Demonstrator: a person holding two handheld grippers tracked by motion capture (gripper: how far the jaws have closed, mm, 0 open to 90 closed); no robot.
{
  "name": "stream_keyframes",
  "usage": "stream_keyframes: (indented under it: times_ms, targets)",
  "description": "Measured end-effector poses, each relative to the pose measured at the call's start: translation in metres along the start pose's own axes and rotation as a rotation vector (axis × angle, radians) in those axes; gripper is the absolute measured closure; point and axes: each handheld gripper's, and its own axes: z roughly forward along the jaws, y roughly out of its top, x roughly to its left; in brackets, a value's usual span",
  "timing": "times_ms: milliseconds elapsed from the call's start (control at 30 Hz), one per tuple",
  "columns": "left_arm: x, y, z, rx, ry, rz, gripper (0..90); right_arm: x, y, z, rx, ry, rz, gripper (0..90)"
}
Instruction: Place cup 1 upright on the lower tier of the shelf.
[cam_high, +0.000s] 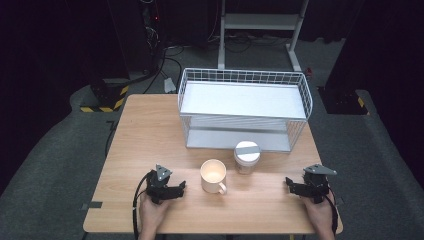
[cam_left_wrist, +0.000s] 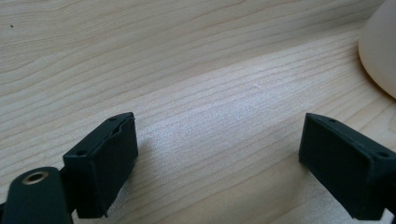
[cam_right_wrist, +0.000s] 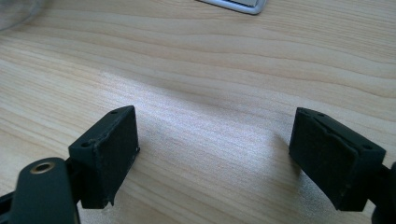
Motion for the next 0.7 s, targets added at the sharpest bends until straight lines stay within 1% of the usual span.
stream_keyframes:
  times_ms: [133, 333, 467, 500, 600, 700]
  targets:
    - [0.0000, 0.0000, 0.0000, 0.000, 0.000, -0.001, 12.2, 0.0000, 0.0000, 0.0000, 0.000, 0.001, 0.000, 15.7]
    - [-0.0019, 0.0004, 0.0004, 0.000, 0.016, -0.016, 12.3, -0.0002, 0.0001, 0.0000, -0.001, 0.003, -0.001, 15.7]
    - [-0.0008, 0.0000, -0.0001, -0.005, 0.011, -0.017, 13.5, -0.0001, 0.0001, -0.0001, 0.001, 0.002, 0.001, 15.7]
    - [-0.0007, -0.0003, -0.0005, -0.005, 0.009, -0.024, 14.6, -0.0002, 0.0001, 0.0000, -0.001, 0.003, -0.001, 15.7]
    - [-0.0011, -0.0006, -0.0010, -0.003, 0.011, -0.021, 14.7, -0.0003, 0.0001, 0.0000, -0.001, 0.003, -0.001, 15.7]
    - [-0.0013, -0.0008, -0.0011, -0.003, 0.006, -0.017, 12.9, -0.0002, 0.0001, -0.0001, -0.001, 0.003, -0.001, 15.7]
